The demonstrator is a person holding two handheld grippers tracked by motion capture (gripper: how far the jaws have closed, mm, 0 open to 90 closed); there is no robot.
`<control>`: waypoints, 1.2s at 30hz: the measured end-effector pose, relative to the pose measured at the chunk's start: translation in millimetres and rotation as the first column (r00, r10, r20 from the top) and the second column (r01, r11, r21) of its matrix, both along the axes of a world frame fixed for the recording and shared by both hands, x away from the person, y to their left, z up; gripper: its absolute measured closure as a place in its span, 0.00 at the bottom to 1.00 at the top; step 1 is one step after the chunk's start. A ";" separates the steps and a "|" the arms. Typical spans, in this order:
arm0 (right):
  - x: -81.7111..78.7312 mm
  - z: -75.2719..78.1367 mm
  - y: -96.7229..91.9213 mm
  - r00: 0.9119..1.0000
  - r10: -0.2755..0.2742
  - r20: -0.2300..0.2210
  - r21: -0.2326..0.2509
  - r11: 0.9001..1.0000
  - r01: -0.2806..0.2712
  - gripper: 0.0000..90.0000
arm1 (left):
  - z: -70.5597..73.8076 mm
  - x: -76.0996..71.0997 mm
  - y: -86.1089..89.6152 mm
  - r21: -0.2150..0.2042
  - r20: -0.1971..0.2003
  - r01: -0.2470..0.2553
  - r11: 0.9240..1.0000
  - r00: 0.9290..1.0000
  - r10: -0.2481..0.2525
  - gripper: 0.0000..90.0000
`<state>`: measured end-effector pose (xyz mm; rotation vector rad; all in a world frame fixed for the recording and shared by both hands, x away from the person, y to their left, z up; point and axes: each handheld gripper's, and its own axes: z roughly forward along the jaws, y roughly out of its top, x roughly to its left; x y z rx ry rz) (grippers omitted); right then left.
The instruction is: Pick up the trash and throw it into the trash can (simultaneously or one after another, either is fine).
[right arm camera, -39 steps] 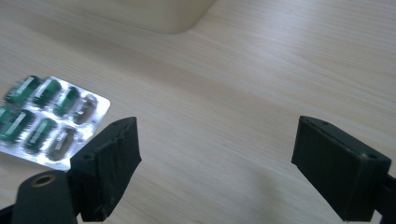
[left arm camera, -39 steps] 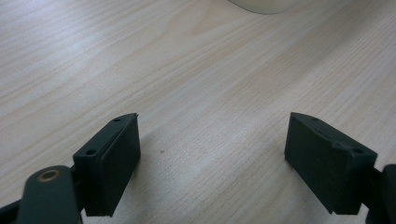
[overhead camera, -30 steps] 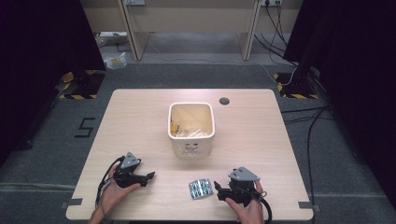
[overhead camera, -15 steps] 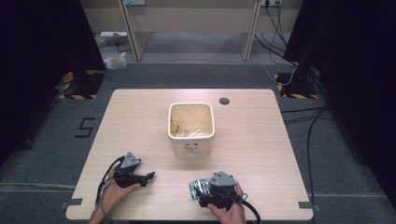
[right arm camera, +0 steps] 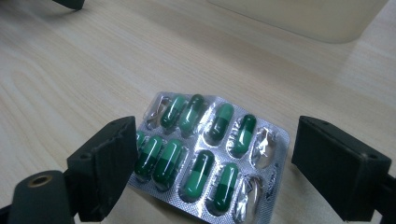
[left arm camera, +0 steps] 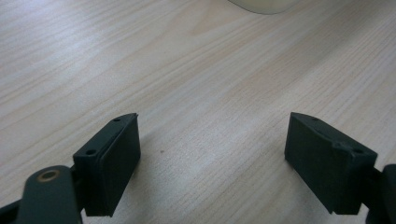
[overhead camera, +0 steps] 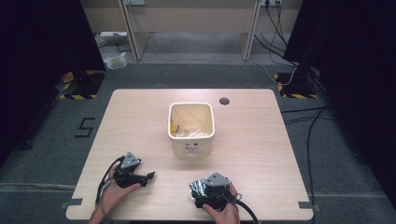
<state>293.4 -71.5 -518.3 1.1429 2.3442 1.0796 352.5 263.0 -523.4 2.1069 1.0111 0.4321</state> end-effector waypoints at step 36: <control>14.7 0.4 1.6 0.980 -0.198 0.012 -0.076 0.977 0.198 0.14 | -0.1 -0.1 0.0 -0.001 -0.001 0.000 1.000 1.000 0.000 0.19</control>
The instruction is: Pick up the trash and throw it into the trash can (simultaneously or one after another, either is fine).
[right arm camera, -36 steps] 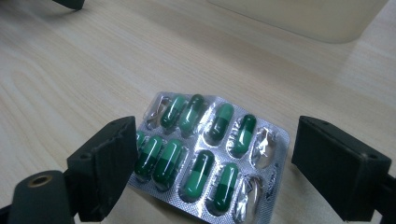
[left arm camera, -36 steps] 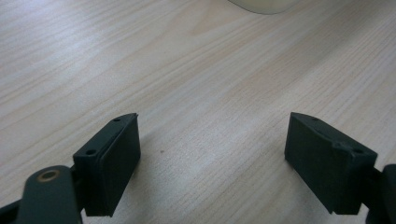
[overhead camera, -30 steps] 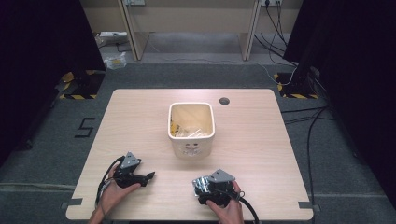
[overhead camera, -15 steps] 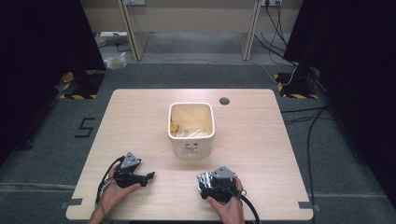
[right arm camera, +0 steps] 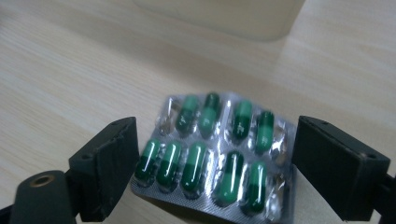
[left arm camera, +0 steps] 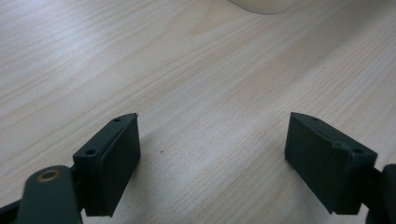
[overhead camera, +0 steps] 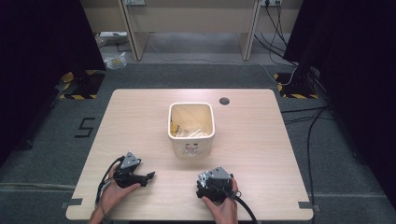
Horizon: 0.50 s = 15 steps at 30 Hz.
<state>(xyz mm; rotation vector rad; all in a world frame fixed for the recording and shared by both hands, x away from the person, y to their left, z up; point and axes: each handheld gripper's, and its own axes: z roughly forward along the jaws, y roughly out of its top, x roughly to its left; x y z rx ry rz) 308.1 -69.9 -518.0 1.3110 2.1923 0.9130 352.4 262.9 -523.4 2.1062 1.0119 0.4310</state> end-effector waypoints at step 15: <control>3.6 0.9 -14.8 0.997 0.072 0.007 0.028 0.997 -0.072 0.36 | 0.0 0.0 0.0 0.000 0.000 0.000 1.000 1.000 0.000 0.19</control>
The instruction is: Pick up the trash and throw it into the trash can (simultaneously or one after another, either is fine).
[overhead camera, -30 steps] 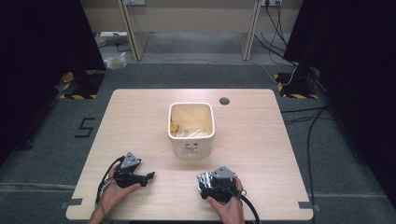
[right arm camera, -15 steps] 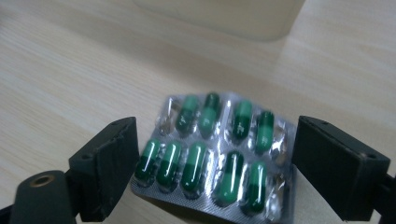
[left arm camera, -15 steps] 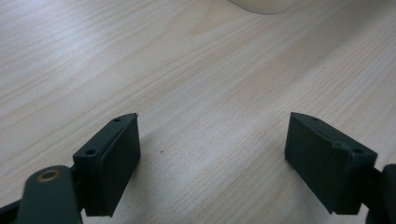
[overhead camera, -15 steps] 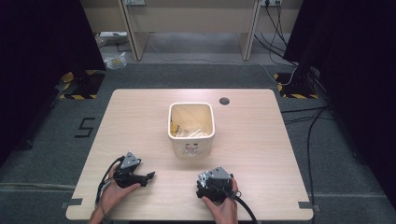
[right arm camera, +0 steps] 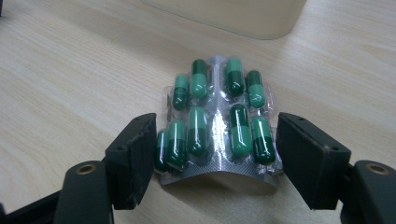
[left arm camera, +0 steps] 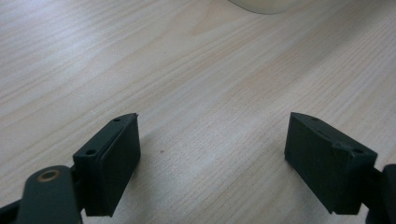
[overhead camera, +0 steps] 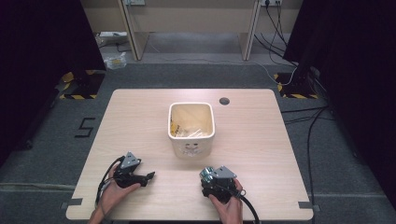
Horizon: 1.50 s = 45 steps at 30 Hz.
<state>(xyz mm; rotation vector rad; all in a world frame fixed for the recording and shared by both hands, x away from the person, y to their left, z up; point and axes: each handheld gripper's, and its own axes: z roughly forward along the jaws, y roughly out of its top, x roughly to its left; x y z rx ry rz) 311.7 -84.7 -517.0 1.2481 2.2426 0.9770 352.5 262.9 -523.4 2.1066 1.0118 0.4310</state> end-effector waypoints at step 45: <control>18.7 81.7 -51.9 0.992 0.030 0.126 0.075 0.996 -0.040 0.40 | -0.1 0.1 -0.1 -0.002 0.001 -0.001 1.000 1.000 0.001 0.19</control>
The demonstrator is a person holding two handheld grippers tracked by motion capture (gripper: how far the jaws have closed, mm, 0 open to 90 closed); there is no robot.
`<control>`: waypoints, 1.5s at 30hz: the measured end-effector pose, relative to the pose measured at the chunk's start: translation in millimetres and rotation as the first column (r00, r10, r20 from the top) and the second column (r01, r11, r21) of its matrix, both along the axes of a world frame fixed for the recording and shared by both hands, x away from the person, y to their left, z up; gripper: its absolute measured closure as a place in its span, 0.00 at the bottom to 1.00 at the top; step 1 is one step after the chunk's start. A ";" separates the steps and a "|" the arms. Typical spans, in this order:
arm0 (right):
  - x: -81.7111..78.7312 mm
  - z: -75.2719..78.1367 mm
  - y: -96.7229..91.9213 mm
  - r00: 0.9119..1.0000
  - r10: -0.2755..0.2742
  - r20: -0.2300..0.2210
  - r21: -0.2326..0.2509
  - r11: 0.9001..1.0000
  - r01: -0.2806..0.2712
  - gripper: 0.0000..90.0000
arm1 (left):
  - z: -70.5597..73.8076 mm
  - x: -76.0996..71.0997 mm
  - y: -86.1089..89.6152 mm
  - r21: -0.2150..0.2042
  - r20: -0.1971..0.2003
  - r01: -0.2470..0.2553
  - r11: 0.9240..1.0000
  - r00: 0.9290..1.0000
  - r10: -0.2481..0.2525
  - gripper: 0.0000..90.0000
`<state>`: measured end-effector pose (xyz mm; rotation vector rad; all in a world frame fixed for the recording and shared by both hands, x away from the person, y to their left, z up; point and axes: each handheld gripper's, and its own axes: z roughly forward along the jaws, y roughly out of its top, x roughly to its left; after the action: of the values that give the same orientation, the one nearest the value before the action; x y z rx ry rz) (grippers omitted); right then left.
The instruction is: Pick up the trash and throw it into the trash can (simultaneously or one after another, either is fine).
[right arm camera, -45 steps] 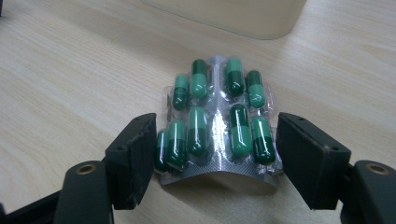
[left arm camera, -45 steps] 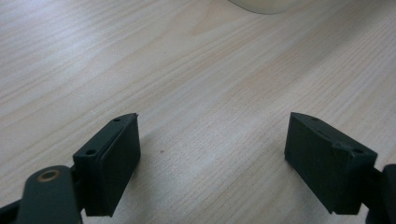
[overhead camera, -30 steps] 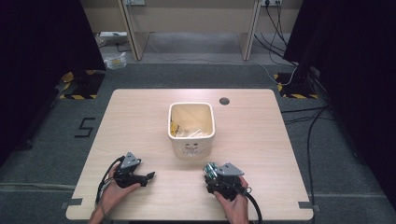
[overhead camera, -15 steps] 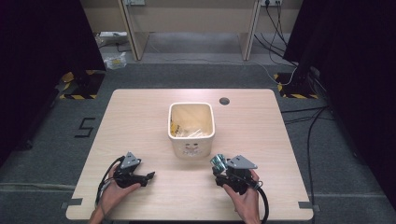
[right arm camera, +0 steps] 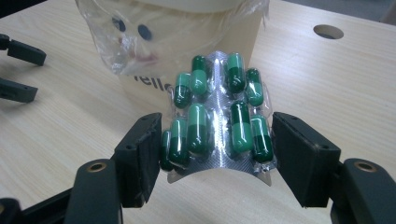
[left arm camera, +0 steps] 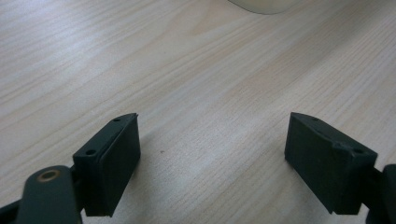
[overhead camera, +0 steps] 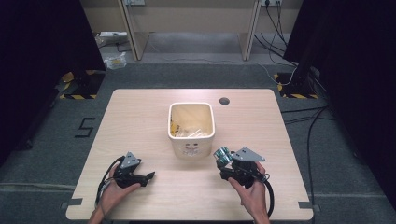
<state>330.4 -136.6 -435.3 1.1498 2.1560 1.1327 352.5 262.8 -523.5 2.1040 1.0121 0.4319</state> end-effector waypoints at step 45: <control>62.4 90.1 48.7 0.991 0.119 0.057 -0.033 0.993 -0.117 0.40 | 0.0 0.0 0.0 0.000 -0.001 0.000 1.000 1.000 0.000 0.19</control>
<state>392.8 -87.9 -345.2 0.9743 2.2128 1.1655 352.5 262.9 -523.4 2.1044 1.0121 0.4313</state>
